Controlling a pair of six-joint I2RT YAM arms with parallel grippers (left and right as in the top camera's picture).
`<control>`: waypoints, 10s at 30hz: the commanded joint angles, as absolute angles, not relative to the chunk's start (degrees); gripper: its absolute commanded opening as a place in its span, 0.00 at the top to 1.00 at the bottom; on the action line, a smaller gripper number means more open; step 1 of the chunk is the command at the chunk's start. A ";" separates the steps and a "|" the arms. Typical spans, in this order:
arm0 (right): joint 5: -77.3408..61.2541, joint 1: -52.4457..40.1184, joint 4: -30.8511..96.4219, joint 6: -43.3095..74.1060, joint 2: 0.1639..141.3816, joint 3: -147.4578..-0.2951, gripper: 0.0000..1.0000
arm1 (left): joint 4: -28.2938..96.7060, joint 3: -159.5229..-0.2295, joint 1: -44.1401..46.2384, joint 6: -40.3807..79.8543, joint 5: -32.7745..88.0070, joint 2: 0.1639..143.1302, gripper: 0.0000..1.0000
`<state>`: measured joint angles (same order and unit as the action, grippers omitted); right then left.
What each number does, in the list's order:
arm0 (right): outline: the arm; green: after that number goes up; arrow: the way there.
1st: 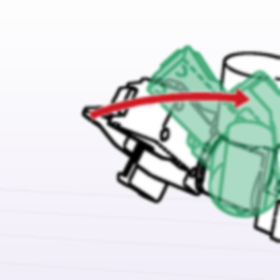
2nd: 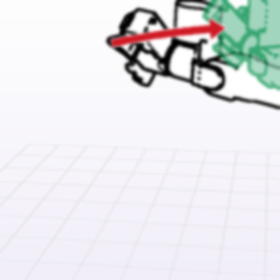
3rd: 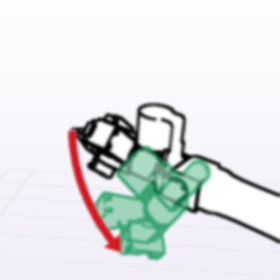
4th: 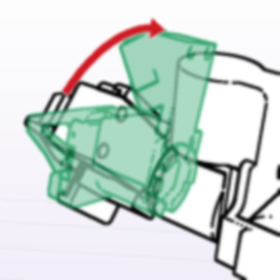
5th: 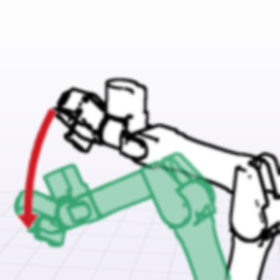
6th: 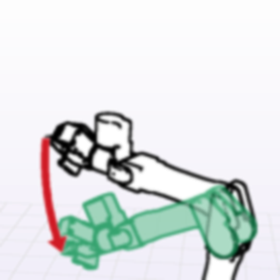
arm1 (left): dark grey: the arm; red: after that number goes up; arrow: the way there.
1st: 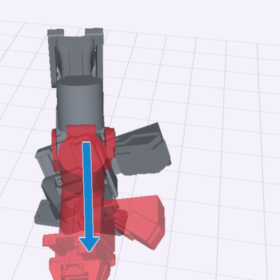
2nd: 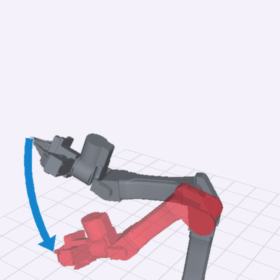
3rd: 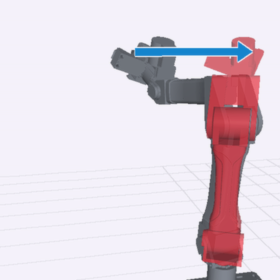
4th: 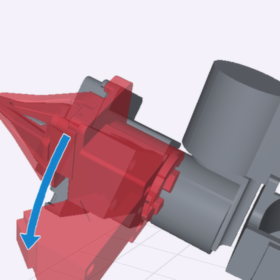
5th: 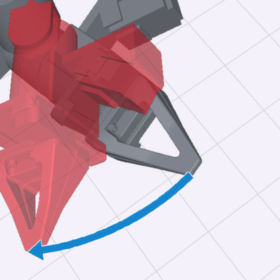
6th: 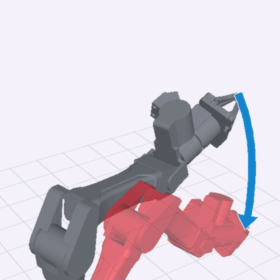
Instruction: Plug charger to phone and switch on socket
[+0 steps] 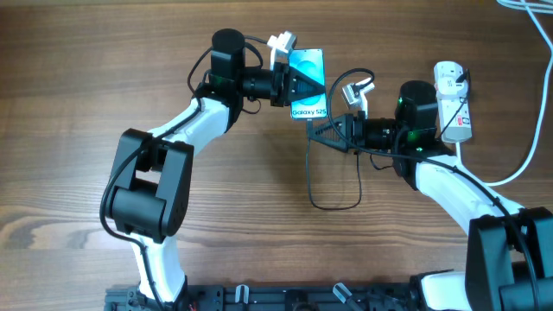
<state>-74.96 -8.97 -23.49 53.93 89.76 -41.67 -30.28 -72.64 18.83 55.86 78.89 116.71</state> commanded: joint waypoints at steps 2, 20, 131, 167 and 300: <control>-64.45 -8.16 -25.08 52.51 88.92 -42.72 0.96 | -30.22 -72.75 23.22 52.62 89.65 117.12 0.96; -61.01 -8.16 -26.13 49.71 88.92 -42.72 0.95 | -30.17 -72.75 24.01 52.77 90.37 117.12 0.96; -54.41 -3.03 9.17 22.65 73.10 -42.74 0.00 | 23.42 -72.77 12.69 13.67 41.63 117.14 0.96; -53.80 -3.03 10.35 22.59 73.10 -42.74 0.00 | 28.14 -72.75 12.69 13.96 36.10 121.45 0.49; -23.03 29.23 13.04 31.48 113.16 -70.19 0.96 | 44.62 -74.37 12.64 20.38 23.55 102.85 0.00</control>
<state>-22.06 29.10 13.58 30.87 112.31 -69.14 44.60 -74.61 12.97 19.88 22.59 103.39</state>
